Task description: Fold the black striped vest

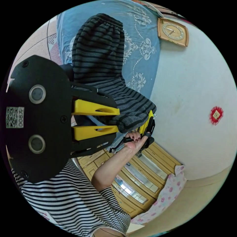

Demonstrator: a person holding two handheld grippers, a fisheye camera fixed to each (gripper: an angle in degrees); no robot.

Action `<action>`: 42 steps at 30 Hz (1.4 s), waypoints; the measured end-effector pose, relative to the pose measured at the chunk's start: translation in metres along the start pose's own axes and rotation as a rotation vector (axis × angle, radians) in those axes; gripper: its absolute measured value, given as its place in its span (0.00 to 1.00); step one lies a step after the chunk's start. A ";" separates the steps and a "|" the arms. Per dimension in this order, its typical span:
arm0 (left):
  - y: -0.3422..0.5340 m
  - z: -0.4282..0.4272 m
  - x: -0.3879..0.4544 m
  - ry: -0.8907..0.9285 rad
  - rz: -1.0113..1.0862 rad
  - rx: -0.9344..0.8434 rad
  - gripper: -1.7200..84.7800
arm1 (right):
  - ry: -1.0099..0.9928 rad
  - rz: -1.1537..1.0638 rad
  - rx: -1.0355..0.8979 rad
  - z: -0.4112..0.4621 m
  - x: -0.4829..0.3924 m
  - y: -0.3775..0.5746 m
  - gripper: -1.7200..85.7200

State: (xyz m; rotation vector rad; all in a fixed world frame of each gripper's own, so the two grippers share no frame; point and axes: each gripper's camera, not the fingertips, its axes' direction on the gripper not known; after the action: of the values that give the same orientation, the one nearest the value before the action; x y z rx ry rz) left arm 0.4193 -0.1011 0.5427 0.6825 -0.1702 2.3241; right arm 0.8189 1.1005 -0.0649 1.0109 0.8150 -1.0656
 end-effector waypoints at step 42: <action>0.111 -0.344 -0.434 -0.040 -0.616 0.250 0.08 | 0.143 -0.026 -0.352 0.273 -0.362 -0.204 0.02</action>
State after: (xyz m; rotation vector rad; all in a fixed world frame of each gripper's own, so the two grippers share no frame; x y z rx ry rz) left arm 0.4671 -0.3375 0.0318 0.7739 0.2842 1.7504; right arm 0.5346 0.9238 0.3027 0.7838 1.0915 -0.8399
